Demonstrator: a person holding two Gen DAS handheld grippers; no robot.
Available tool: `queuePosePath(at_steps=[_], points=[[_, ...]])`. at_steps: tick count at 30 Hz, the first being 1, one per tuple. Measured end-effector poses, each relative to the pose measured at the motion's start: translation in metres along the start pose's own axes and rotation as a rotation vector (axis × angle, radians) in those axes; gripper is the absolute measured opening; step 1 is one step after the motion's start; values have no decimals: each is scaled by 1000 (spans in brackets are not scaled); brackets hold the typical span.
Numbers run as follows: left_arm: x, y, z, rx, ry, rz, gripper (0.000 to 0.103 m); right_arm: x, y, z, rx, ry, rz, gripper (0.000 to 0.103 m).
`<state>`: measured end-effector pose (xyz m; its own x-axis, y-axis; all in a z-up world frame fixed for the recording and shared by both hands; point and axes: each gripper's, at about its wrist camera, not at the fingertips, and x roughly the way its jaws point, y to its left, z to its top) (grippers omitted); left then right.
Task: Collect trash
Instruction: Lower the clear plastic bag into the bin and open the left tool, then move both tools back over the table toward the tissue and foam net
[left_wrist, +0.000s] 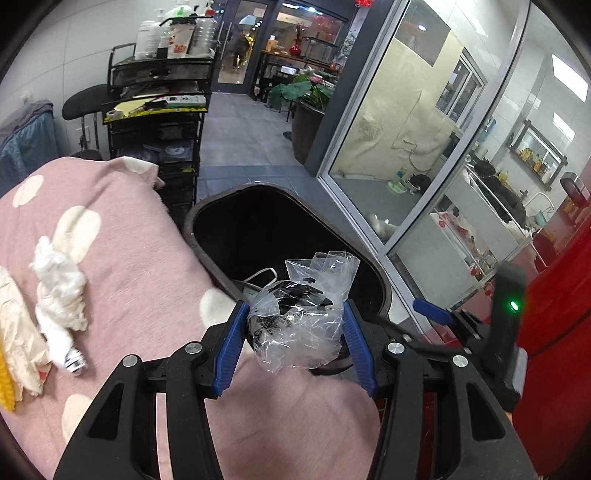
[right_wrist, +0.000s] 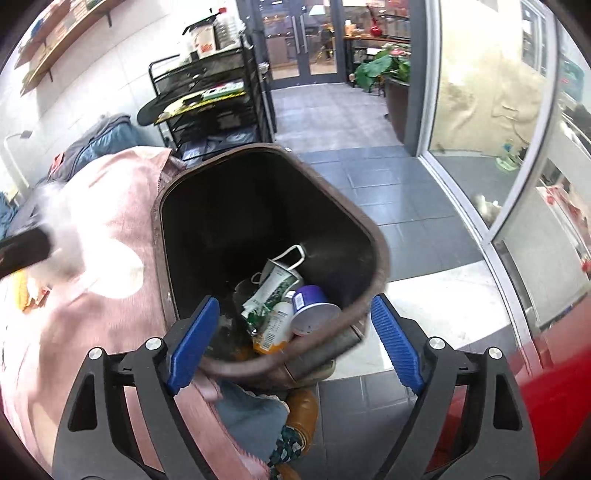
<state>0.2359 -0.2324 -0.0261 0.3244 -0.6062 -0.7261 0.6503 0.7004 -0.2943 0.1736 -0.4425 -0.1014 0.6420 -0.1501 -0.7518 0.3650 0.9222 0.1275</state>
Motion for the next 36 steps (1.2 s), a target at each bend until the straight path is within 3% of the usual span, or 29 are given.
queuePosePath(at_steps=[10,14,27,30,32,36], points=[[69,-11,24,-32,151,-21,51,-30,-30,-27,47,-6,-38,84],[94,-15,23,-32,211,3,51,-33,-38,-38,56,-5,-60,84],[135,-16,18,-50,329,40,51,-38,-54,-58,91,17,-61,85],[138,-17,18,-47,341,51,57,-38,-53,-61,96,19,-57,85],[139,-17,18,-48,346,54,71,-38,-53,-63,96,20,-57,85],[139,-18,18,-48,337,54,75,-39,-52,-65,96,20,-54,85]])
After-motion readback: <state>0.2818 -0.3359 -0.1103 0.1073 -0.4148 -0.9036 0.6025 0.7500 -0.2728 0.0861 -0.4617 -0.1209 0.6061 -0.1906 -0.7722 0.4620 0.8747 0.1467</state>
